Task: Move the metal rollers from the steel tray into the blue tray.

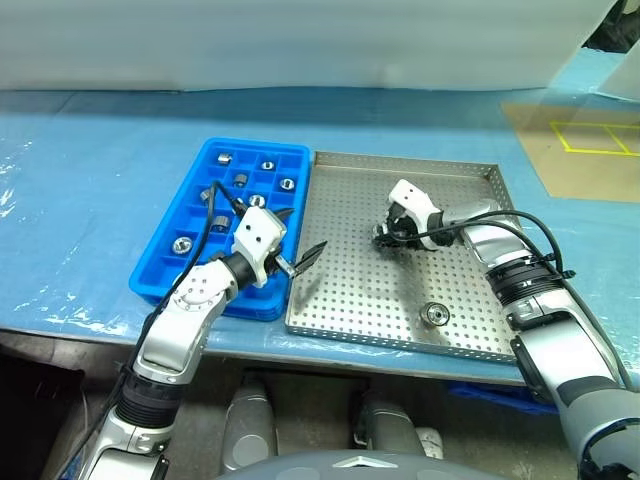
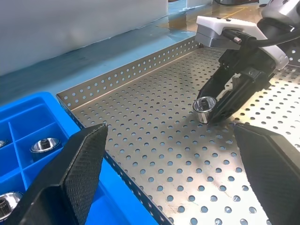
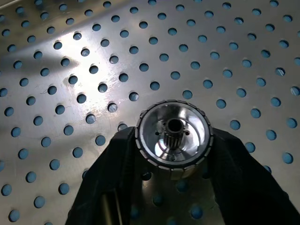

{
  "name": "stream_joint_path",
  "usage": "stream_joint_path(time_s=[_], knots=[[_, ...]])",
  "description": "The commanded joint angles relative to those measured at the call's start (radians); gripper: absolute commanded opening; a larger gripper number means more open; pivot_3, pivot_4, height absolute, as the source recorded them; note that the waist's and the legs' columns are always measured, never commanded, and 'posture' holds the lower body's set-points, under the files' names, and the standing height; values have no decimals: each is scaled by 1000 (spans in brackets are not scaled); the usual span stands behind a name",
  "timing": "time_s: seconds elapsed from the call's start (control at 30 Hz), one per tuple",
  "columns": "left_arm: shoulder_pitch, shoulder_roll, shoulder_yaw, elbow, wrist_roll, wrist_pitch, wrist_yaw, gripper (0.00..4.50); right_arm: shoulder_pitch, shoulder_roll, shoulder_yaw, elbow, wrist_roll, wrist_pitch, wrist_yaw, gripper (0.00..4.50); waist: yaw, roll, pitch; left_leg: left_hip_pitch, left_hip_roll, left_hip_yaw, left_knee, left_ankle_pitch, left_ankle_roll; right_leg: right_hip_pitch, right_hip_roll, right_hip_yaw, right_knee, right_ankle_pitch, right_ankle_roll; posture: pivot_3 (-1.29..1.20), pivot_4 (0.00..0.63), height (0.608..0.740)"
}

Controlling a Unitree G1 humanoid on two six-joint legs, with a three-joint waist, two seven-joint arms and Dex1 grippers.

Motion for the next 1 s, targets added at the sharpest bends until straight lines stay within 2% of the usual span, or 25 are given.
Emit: stream_joint_path(time_s=[0.03, 0.17, 0.4, 0.57, 0.8, 1.0], knots=[[-16, 1, 6, -19, -8, -23, -4, 4500, -12, 5, -26, -15, 4, -17, -8, 1616, 0, 0, 0, 0, 0, 0, 0, 0, 0, 0, 0, 0, 0, 0, 0, -1, 150, 740], [-7, 8, 16, -31, -9, -19, -1, 4500, -17, 24, -47, -36, 26, -28, -17, 1616, 0, 0, 0, 0, 0, 0, 0, 0, 0, 0, 0, 0, 0, 0, 0, 1, 150, 740], [64, 21, 119, -130, -30, 28, 71, 4500, -138, 137, -134, 10, 79, -81, -80, 1616, -16, 0, 0, -2, 0, 0, 0, 0, -1, -3, 0, 0, 1, 0, 0, 44, 150, 740], [200, 48, 187, -246, -48, 61, 99, 4500, -234, 233, -144, 79, 85, -150, -93, 1616, -17, 0, 0, -2, 0, 0, -2, 0, 0, -3, 0, -1, -1, -1, -2, 117, 150, 740], [293, 41, 196, -326, -37, 76, 153, 4500, -330, 387, -109, 232, 60, -258, -84, 1616, 11, 1, 1, -2, 1, -1, -6, 0, -1, -4, 0, -3, -1, -2, -3, 235, 150, 740], [389, 40, 203, -388, -20, 73, 191, 4500, -328, 485, -45, 293, 28, -309, -24, 1616, 25, 1, 1, -3, 1, -1, -8, 0, -1, -4, 0, -4, -2, -2, -4, 314, 150, 740]])
